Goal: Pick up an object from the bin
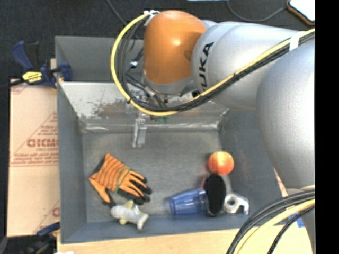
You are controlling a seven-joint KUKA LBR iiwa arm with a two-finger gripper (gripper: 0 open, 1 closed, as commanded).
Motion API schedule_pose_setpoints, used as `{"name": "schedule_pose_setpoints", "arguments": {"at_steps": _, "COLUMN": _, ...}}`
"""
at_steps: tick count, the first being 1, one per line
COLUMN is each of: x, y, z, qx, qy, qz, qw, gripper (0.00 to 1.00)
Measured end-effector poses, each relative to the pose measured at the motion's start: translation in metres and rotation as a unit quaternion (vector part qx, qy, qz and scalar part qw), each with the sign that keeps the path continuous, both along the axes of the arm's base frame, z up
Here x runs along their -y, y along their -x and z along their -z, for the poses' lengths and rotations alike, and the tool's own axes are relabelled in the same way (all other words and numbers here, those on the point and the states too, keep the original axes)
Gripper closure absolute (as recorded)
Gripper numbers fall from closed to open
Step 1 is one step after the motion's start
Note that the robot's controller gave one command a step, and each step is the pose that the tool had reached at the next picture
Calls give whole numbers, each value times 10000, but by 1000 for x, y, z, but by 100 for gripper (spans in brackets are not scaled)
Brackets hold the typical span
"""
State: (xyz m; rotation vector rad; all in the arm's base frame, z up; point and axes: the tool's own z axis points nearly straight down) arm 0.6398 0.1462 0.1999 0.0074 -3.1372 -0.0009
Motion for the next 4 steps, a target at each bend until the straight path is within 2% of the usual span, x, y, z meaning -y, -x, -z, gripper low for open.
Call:
{"name": "schedule_pose_setpoints", "arguments": {"at_steps": 1, "x": 1, "y": -2, "z": -5, "qx": 44, "qy": -6, "qz": 20, "qw": 10000, "gripper": 0}}
{"name": "schedule_pose_setpoints", "arguments": {"at_steps": 2, "x": -25, "y": 42, "z": 100, "qx": 55, "qy": -4, "qz": -766, "qw": 9970, "gripper": 0}}
{"name": "schedule_pose_setpoints", "arguments": {"at_steps": 3, "x": -50, "y": 74, "z": 41, "qx": 93, "qy": -18, "qz": 327, "qw": 9994, "gripper": 0}}
{"name": "schedule_pose_setpoints", "arguments": {"at_steps": 4, "x": -43, "y": 92, "z": 100, "qx": 48, "qy": -4, "qz": 101, "qw": 9999, "gripper": 0}}
